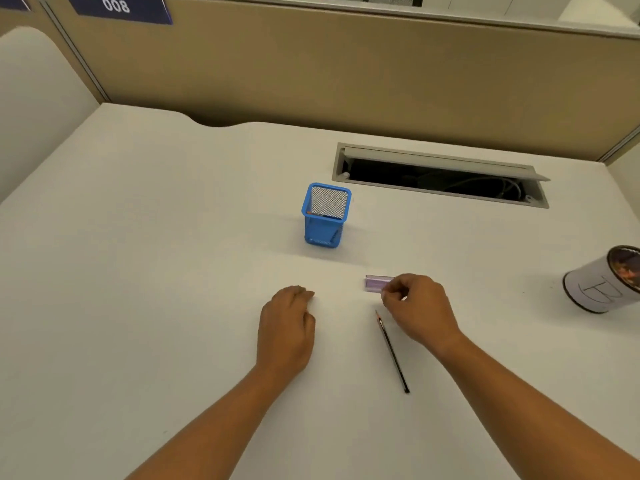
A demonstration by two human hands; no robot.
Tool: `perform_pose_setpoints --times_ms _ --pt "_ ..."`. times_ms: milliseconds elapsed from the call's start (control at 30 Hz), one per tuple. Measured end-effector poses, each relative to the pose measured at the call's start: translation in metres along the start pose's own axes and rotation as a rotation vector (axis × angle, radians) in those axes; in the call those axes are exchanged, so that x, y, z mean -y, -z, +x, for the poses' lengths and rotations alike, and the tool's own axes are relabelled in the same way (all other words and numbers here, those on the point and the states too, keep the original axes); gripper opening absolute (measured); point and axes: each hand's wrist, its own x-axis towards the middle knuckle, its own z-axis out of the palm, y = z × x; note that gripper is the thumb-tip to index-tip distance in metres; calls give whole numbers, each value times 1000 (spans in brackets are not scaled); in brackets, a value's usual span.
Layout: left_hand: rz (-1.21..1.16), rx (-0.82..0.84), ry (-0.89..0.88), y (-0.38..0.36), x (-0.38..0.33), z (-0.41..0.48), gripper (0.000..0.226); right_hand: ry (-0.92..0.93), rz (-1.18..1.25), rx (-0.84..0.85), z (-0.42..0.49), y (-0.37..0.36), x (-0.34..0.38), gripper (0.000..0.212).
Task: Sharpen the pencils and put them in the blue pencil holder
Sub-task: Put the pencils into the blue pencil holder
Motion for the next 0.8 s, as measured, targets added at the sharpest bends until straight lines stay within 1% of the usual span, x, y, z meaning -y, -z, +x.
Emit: perform_pose_setpoints --times_ms 67,100,167,300,467,567,700,800 --pt "83 32 -30 -9 0 -14 42 -28 -12 4 -16 -7 -13 4" --pt "141 48 -57 -13 1 -18 45 -37 -21 5 -21 -10 -17 4" --pt "209 75 -95 -19 3 -23 50 -52 -46 11 -31 -15 -25 13" --pt "238 97 -95 -20 4 -23 54 -57 -99 32 -42 -20 -28 22" --pt "220 89 -74 -21 4 -24 53 -3 -169 34 -45 -18 -21 33" --pt "203 80 -68 -21 3 -25 53 22 -89 -24 -40 -5 -11 25" --pt "188 68 -62 -20 2 -25 53 74 143 -97 -22 26 18 13" --pt "185 73 -61 -22 5 -27 53 106 256 -134 -6 50 48 13"
